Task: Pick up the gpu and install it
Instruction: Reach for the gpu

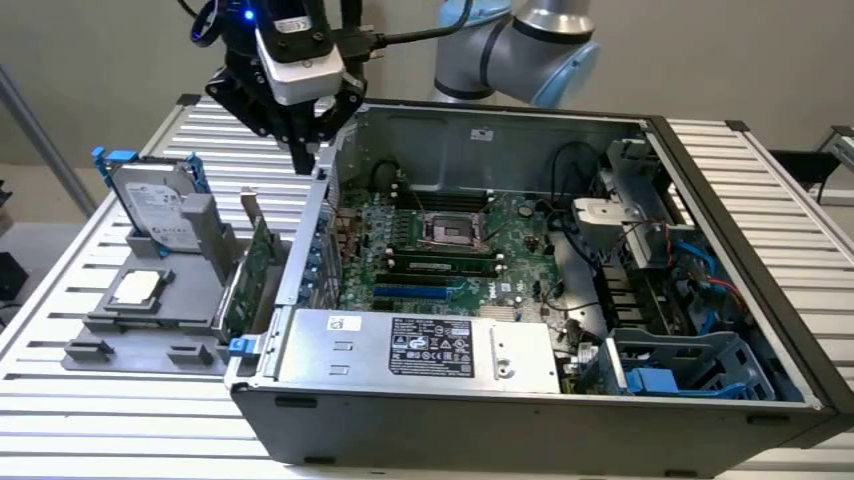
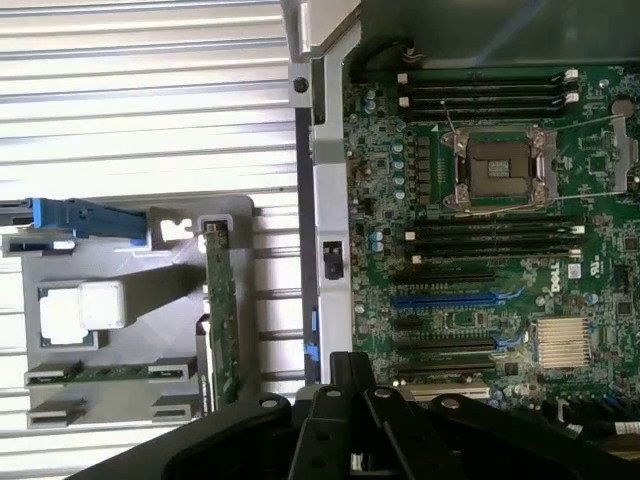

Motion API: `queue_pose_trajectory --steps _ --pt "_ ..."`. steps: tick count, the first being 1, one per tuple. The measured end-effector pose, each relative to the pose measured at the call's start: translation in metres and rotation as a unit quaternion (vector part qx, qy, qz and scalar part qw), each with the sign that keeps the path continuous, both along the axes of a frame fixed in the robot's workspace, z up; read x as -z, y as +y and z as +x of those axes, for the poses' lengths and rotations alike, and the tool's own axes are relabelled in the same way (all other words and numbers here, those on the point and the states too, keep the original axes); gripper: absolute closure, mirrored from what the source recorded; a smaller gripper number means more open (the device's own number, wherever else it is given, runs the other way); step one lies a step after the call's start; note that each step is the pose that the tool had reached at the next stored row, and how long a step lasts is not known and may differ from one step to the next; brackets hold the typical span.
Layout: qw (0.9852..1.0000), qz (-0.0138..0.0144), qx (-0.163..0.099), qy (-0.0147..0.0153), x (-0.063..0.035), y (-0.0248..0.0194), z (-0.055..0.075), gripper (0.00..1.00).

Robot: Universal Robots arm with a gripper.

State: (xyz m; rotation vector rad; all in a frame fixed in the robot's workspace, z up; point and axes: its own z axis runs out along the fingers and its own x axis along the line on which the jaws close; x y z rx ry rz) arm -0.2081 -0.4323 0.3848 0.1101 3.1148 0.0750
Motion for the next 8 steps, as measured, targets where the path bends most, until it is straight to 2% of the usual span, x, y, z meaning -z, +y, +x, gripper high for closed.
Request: queue_pose_trajectory --steps 8 --pt "1.0000 -0.0002 0.000 0.0000 0.0127 0.0000 -0.037 0.89"
